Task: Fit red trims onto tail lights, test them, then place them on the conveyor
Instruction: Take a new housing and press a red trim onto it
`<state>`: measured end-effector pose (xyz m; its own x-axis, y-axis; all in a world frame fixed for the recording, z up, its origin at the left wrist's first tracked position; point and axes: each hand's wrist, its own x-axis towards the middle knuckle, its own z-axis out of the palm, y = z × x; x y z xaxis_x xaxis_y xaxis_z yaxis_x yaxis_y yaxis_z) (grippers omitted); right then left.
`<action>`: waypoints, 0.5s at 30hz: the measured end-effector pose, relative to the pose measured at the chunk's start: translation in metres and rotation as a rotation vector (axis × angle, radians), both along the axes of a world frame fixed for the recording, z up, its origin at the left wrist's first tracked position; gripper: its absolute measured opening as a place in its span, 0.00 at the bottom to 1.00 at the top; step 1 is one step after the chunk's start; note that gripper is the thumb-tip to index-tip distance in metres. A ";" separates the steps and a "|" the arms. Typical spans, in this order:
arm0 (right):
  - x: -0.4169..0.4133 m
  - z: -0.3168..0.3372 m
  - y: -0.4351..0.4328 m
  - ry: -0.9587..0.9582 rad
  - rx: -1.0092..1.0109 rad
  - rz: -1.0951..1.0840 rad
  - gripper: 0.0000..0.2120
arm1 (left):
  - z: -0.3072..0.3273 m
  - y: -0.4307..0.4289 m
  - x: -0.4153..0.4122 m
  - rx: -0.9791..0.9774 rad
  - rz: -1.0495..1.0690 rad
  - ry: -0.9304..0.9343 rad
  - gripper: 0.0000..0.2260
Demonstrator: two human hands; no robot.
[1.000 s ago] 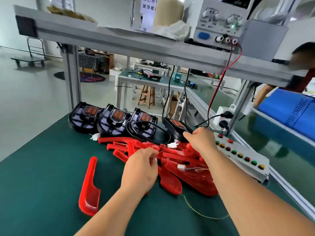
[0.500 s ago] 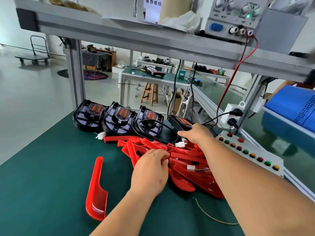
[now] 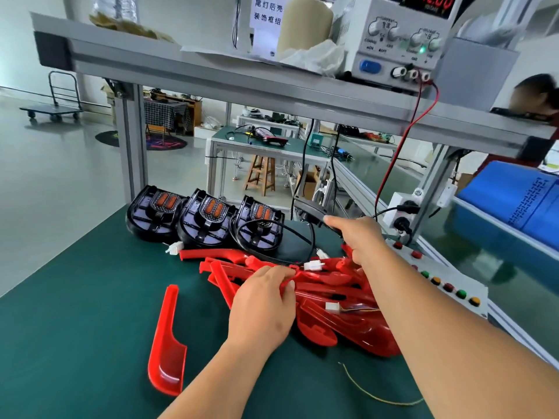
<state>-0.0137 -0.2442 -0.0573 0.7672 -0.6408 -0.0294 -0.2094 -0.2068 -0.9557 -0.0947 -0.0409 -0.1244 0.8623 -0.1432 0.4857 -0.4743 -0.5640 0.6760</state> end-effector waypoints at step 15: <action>-0.135 0.032 0.044 -0.376 -0.084 0.314 0.24 | 0.035 0.000 -0.011 -1.046 -0.526 0.871 0.25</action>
